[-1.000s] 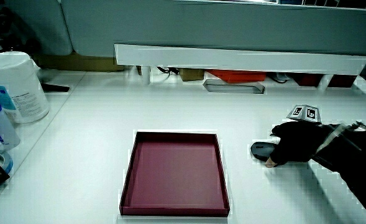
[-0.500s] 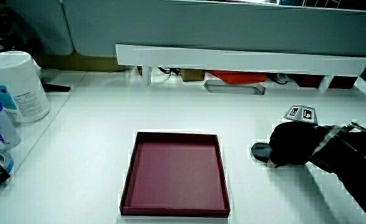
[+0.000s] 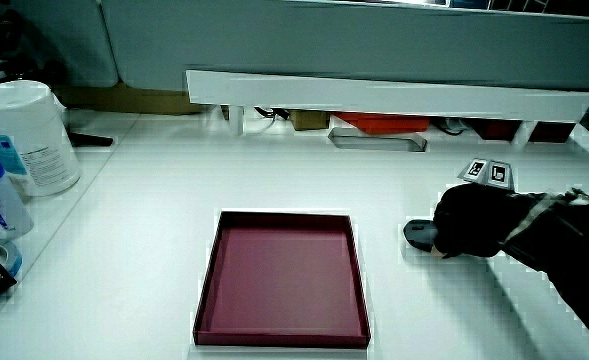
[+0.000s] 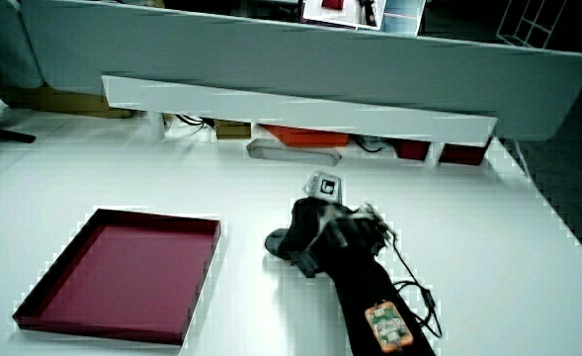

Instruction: Pick mouse from desk

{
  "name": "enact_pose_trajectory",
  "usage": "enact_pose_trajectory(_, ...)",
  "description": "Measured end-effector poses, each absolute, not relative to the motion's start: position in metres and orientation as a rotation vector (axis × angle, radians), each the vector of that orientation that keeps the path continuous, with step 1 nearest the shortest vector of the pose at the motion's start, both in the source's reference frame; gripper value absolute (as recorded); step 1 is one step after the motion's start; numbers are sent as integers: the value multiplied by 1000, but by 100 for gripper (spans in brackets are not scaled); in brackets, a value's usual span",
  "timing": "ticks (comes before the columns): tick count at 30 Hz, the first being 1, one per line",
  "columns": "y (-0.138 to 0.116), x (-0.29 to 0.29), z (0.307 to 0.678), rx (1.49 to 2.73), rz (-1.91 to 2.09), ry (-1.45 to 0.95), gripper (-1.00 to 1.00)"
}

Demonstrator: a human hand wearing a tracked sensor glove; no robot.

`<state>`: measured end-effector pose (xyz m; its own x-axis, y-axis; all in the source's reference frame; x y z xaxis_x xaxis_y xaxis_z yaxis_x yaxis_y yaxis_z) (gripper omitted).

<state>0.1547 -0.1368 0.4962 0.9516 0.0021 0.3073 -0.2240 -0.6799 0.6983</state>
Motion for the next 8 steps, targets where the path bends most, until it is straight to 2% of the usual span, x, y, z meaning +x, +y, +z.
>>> enact_pose_trajectory(8,-141,121,453,2344,407,-280,100)
